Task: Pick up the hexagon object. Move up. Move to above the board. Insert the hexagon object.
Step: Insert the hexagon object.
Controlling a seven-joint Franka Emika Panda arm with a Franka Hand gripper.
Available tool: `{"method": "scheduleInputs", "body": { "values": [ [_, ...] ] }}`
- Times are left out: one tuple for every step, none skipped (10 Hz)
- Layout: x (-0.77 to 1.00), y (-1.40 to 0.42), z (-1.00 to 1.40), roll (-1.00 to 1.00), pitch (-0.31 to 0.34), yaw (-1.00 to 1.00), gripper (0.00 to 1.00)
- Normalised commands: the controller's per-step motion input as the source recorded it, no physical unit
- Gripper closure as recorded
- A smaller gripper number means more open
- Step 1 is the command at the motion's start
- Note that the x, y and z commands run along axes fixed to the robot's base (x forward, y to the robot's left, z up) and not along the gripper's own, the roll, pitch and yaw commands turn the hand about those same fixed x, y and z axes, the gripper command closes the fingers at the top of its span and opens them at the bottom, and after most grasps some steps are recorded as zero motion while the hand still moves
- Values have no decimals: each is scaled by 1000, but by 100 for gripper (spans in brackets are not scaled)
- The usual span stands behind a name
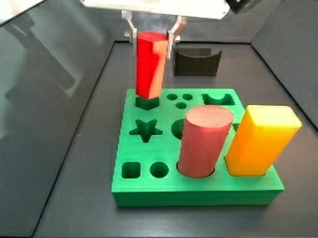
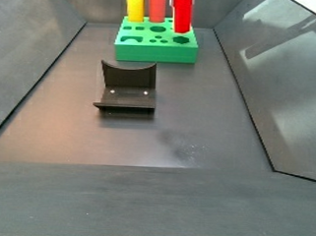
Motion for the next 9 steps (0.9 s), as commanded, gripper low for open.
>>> {"method": "scheduleInputs", "body": {
  "values": [
    [-51, 0, -360, 0, -20, 17, 100],
    [-23, 0, -309, 0, -36, 0, 100],
    [-9, 0, -249, 0, -30, 6, 100],
    [0, 0, -217, 0, -29, 3, 100],
    [0, 0, -229, 0, -21, 0, 100],
    [0, 6, -191, 0, -13, 0, 100],
    [0, 3, -163, -17, -31, 0, 100],
    [0, 29, -177, -17, -24, 0, 100],
    [0, 57, -220, -7, -20, 0, 100]
  ]
}}
